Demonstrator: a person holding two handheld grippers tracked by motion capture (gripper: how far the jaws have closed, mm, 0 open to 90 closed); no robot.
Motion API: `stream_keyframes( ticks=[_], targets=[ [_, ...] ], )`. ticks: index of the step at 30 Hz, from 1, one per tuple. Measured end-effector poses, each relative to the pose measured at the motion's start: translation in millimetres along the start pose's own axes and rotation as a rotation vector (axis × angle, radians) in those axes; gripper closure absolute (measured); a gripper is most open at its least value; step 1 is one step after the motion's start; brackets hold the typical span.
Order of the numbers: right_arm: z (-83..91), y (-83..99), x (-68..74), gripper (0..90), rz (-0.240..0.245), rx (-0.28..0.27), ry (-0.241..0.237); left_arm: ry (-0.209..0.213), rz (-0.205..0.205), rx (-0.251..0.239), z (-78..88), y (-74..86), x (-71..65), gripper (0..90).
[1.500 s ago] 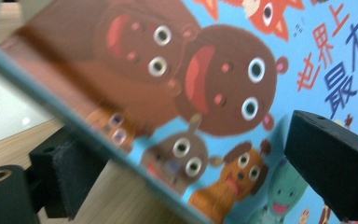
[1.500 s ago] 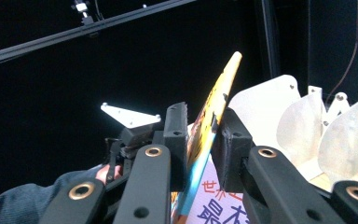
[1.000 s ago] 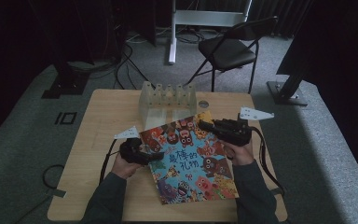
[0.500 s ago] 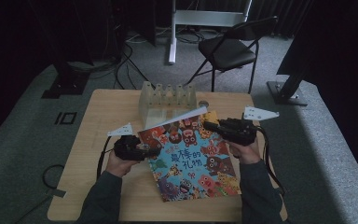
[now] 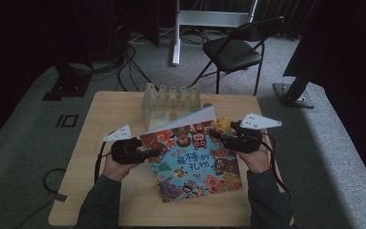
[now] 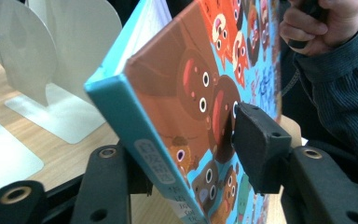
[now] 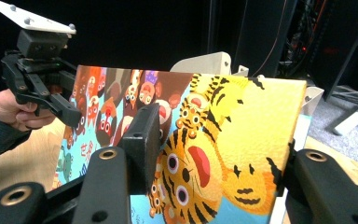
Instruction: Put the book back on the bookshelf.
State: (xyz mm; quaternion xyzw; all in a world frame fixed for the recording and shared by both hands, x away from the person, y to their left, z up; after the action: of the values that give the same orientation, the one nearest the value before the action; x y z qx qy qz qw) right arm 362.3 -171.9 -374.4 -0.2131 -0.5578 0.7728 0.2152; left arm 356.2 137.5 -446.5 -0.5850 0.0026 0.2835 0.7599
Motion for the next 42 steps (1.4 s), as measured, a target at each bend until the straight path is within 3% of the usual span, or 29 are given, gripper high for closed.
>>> stream_keyframes(
  ticks=[10,15,20,25,28,31,38,42],
  targets=[
    [-0.2,1.5,0.3,44.5,-0.008,0.022,0.041,-0.027,-0.063,-0.024,12.2,-12.5,-10.5,62.4],
    [-0.9,9.1,2.4,39.7,0.007,0.050,0.075,-0.017,-0.123,-0.055,20.3,-19.5,-19.6,70.6],
    [-2.3,13.4,4.1,36.4,0.025,0.055,0.101,-0.050,-0.182,-0.042,21.8,-21.3,-24.3,72.8],
    [-2.1,14.3,3.1,34.6,0.028,0.048,0.113,-0.051,-0.210,-0.049,21.9,-22.0,-26.2,73.3],
    [0.5,15.3,-0.3,32.1,0.050,0.057,0.175,-0.052,-0.223,-0.056,23.6,-22.8,-27.3,76.0],
    [4.2,17.4,-3.2,32.8,0.027,0.039,0.151,-0.062,-0.239,-0.054,26.5,-22.9,-27.3,77.0],
    [6.5,28.9,-11.3,31.7,0.008,0.050,0.172,-0.084,-0.265,-0.054,30.4,-22.2,-27.8,77.6],
    [8.1,38.1,-18.8,31.9,0.006,0.086,0.206,-0.090,-0.278,-0.052,33.4,-22.1,-27.6,78.1]
  ],
)
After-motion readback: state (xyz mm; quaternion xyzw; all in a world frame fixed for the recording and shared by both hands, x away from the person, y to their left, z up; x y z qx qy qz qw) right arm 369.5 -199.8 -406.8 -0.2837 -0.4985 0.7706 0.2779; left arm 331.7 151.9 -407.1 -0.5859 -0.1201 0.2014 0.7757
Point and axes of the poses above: each handheld gripper's, and its own axes: z roughly backward along the jaws, y roughly out of its underside, x roughly to its left, the point moved 5 cm from there along -z, roughly forward along the jaws, and after that the axes turned 6 degrees about z, right-handed, at the moved point
